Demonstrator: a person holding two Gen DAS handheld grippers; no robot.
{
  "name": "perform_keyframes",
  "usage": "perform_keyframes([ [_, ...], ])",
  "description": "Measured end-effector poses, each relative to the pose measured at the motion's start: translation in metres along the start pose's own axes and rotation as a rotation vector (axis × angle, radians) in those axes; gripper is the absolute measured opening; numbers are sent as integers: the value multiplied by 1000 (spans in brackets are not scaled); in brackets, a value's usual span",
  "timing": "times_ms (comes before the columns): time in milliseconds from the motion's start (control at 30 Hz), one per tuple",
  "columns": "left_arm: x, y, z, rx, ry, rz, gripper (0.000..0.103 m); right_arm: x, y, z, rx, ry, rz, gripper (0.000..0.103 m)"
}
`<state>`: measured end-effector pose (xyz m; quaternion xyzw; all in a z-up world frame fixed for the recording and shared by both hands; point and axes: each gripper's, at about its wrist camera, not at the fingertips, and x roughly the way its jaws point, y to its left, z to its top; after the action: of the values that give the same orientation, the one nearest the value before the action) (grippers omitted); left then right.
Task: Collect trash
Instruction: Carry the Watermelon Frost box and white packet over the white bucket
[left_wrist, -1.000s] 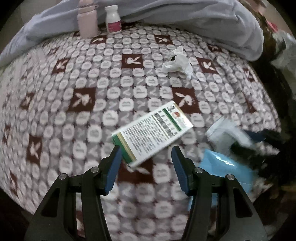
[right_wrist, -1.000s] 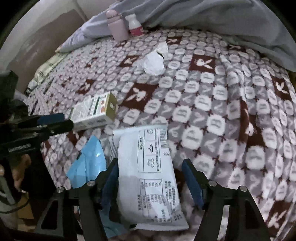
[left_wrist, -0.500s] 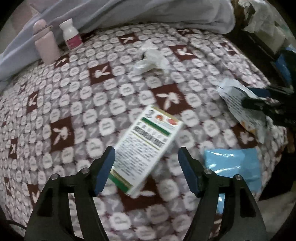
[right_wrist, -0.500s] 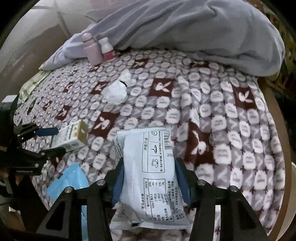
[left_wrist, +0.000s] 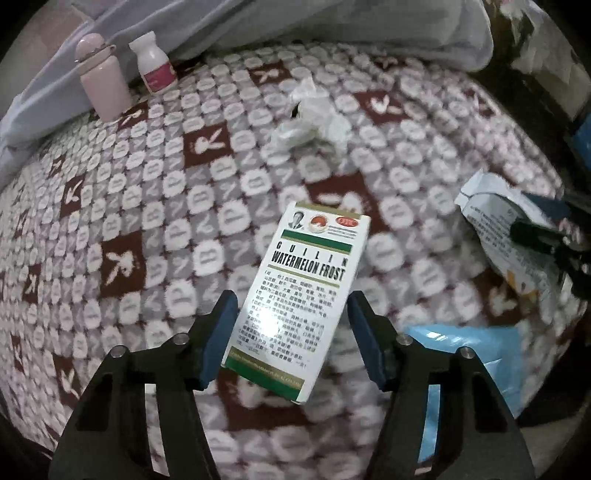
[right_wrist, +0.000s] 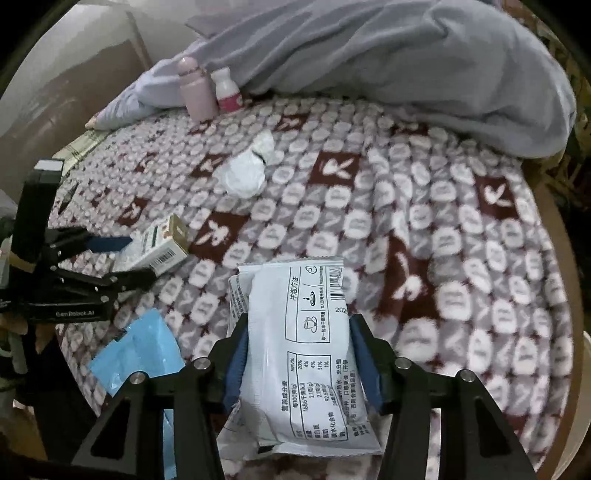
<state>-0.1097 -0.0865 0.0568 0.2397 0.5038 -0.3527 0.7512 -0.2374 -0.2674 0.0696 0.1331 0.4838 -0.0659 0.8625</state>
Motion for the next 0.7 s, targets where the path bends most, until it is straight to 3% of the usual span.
perform_keyframes([
  [333, -38, -47, 30, -45, -99, 13, 60, -37, -21, -2, 45, -87, -15, 50],
  [700, -49, -111, 48, 5, -135, 4, 60, -67, -56, -13, 86, -132, -60, 50],
])
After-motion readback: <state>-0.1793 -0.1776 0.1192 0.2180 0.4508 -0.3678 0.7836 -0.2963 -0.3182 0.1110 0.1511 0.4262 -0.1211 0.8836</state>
